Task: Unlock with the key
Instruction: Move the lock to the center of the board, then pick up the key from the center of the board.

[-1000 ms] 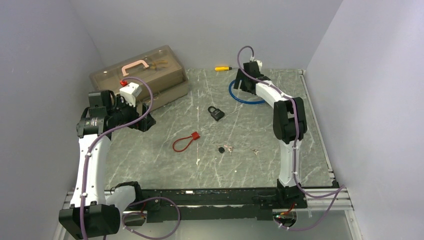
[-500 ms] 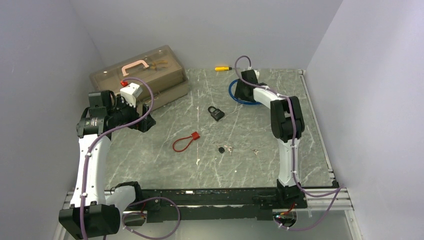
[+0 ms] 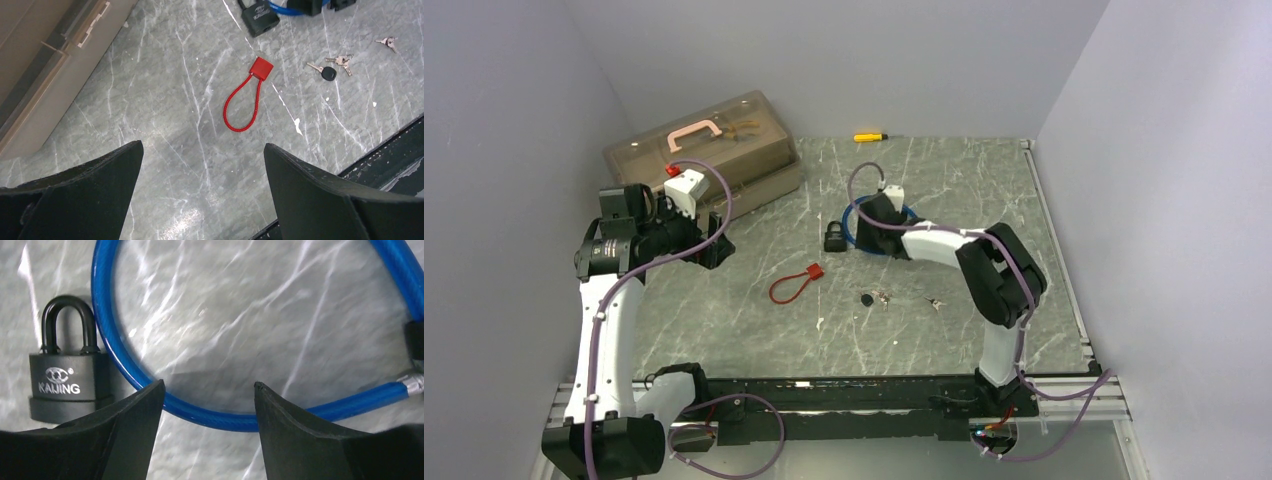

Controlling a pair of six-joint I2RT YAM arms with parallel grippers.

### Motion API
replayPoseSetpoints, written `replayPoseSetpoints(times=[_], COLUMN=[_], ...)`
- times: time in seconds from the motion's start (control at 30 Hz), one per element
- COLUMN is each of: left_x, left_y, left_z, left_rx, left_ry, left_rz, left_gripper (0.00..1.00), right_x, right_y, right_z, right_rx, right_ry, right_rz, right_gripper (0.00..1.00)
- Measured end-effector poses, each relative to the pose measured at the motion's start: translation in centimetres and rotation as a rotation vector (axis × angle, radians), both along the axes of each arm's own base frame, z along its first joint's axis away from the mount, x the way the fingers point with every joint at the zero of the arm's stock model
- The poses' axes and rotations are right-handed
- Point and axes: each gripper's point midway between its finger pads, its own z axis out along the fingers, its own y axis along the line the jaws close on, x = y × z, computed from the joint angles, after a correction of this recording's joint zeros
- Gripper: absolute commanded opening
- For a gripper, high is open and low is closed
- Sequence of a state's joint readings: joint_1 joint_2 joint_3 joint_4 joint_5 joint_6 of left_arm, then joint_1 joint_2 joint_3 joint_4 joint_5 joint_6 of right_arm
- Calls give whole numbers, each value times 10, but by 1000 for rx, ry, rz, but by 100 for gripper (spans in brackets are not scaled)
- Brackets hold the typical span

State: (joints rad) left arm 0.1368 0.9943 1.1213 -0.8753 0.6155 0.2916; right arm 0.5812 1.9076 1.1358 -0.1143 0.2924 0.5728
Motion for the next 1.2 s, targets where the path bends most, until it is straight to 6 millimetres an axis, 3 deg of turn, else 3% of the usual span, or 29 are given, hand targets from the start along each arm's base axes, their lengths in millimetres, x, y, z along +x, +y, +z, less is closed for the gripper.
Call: replayPoseSetpoints(times=[0.13, 0.27, 0.5, 0.57, 0.73, 0.83, 0.9, 1.07, 1.2], left_x=[-3, -4, -9, -12, -19, -23, -25, -29, -31], left_y=[-1, -3, -6, -7, -10, -12, -13, -15, -16], left_z=[0, 0, -1, -2, -7, -9, -10, -13, -13], left_rx=[-1, -6, -9, -9, 1, 7, 11, 17, 21], left_ry=[2, 3, 8, 15, 37, 45, 51, 61, 62], left_rz=[-6, -16, -48, -56, -88, -109, -120, -139, -148], left_gripper=[98, 98, 98, 98, 98, 98, 98, 98, 98], right_x=[-32, -44, -46, -49, -68, -94, -112, -165, -181], right_y=[21, 21, -25, -39, -54, -67, -79, -114, -125], right_z=[0, 0, 3, 12, 59, 72, 65, 25, 13], right_rx=[-3, -10, -75, -94, -45, 2, 6, -49, -71], right_ry=[-16, -16, 33, 33, -33, -52, -28, 100, 144], right_rz=[23, 18, -66, -87, -107, -128, -150, -212, -242], right_gripper=[70, 77, 84, 84, 84, 83, 82, 79, 75])
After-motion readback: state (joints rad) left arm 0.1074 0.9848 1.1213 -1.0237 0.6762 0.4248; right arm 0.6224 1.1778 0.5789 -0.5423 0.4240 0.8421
